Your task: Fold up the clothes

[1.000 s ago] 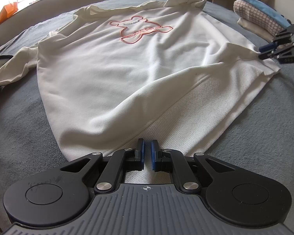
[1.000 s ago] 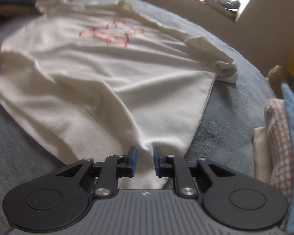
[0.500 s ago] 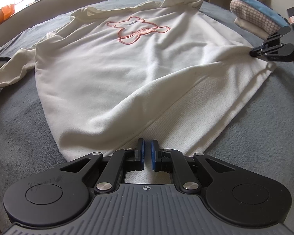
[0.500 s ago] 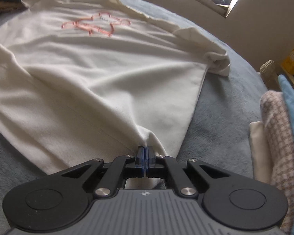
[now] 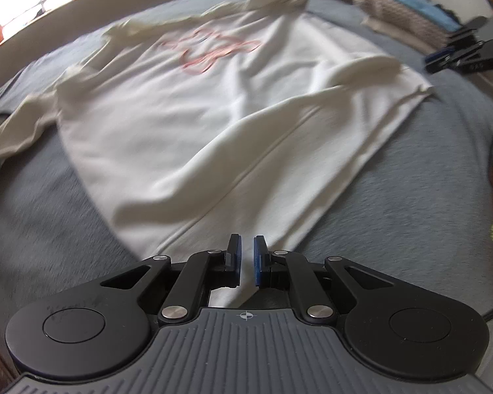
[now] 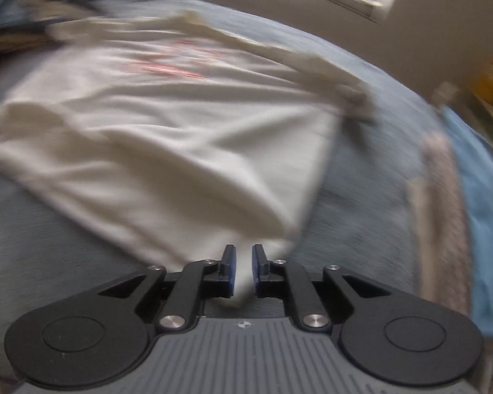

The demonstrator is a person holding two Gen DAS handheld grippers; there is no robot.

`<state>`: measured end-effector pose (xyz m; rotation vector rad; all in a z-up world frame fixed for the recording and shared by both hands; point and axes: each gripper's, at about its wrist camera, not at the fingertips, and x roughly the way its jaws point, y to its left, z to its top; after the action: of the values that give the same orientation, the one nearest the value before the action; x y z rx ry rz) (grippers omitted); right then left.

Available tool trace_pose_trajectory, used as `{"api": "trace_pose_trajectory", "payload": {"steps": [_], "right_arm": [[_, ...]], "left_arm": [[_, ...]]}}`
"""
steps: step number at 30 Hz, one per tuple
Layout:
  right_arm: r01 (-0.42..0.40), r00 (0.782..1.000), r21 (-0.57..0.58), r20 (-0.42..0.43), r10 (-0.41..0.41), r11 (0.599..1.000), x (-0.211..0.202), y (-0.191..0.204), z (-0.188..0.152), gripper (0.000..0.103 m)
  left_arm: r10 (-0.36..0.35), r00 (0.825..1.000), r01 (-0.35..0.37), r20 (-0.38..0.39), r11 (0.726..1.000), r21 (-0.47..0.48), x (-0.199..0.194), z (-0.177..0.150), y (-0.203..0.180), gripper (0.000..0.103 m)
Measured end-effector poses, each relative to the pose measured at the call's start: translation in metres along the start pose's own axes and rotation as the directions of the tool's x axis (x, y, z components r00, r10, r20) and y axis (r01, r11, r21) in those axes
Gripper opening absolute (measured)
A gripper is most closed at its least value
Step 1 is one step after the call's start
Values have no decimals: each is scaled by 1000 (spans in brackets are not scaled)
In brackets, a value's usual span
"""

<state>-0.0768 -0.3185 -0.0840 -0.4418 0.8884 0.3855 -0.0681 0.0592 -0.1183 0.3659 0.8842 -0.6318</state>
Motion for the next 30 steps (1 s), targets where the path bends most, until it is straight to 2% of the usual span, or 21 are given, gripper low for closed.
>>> {"api": "trace_pose_trajectory", "payload": {"steps": [2, 4, 7, 11, 16, 20, 24, 30], "right_arm": [[-54, 998, -118, 22, 57, 992, 2, 27, 11, 27], [-88, 995, -225, 30, 97, 970, 11, 49, 18, 27], [-111, 991, -365, 25, 130, 924, 26, 76, 25, 27], [-111, 990, -489, 24, 140, 865, 42, 97, 27, 27], [-112, 989, -552, 20, 147, 826, 48, 105, 30, 27], [-95, 991, -575, 25, 134, 812, 51, 107, 28, 25], [-90, 991, -571, 26, 128, 816, 56, 107, 28, 24], [-105, 990, -573, 18, 140, 813, 56, 108, 28, 17]], "left_arm": [[-2, 1000, 2, 4, 999, 52, 6, 2, -12, 13], [-5, 1000, 4, 8, 994, 105, 11, 5, -24, 17], [47, 999, -48, 12, 981, 186, 17, 1, -36, 17], [57, 998, -59, 18, 980, 189, 13, -1, -35, 17], [56, 998, -58, 17, 983, 174, 8, -2, -29, 17], [60, 998, -61, 13, 984, 169, 9, -3, -26, 17], [54, 999, -54, 4, 984, 168, 12, -3, -24, 18], [44, 999, -46, 18, 985, 167, 12, -6, -23, 16]]}}
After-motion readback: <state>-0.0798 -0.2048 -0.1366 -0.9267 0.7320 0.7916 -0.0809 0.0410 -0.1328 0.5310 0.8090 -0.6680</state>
